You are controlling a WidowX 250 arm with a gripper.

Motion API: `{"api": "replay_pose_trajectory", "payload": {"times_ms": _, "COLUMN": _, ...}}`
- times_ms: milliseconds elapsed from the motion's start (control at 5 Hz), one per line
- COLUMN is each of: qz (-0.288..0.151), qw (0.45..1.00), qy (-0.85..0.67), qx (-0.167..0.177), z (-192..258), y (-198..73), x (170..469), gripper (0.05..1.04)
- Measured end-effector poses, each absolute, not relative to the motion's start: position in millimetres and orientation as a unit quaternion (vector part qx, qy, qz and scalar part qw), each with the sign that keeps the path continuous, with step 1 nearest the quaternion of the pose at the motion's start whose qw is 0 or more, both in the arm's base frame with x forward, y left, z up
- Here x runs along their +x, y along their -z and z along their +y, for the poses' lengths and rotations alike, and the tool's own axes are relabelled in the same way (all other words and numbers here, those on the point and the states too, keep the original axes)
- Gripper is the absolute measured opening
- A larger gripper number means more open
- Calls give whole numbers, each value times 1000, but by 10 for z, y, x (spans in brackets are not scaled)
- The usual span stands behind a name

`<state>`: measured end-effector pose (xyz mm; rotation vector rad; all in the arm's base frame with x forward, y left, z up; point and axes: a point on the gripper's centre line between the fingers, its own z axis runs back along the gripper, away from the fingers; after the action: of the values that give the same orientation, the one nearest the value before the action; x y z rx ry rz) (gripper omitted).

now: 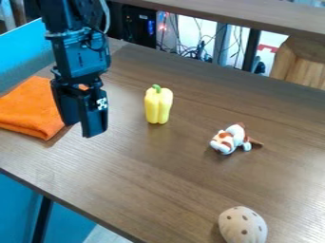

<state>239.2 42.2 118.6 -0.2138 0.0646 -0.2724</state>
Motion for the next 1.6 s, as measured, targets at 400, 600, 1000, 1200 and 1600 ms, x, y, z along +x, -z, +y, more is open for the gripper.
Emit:
{"api": "replay_pose_trajectory", "payload": {"times_ms": 400, "qz": 65, "qw": 987, "qy": 123, "qx": -85, "z": 648, "y": -1081, "x": 2430, "gripper": 999}}
{"api": "replay_pose_trajectory", "payload": {"times_ms": 600, "qz": 71, "qw": 989, "qy": 108, "qx": -69, "z": 894, "y": -1085, "x": 2485, "gripper": 999}}
{"api": "replay_pose_trajectory", "payload": {"times_ms": 1000, "qz": 72, "qw": 997, "qy": 35, "qx": 18, "z": 1597, "y": -1072, "x": 2518, "gripper": 999}}
{"api": "replay_pose_trajectory", "payload": {"times_ms": 1200, "qz": 67, "qw": 997, "qy": -3, "qx": 25, "z": 1900, "y": -964, "x": 2605, "gripper": 999}}
{"api": "replay_pose_trajectory", "payload": {"times_ms": 1600, "qz": 39, "qw": 996, "qy": -73, "qx": 30, "z": 2200, "y": -807, "x": 2807, "gripper": 999}}
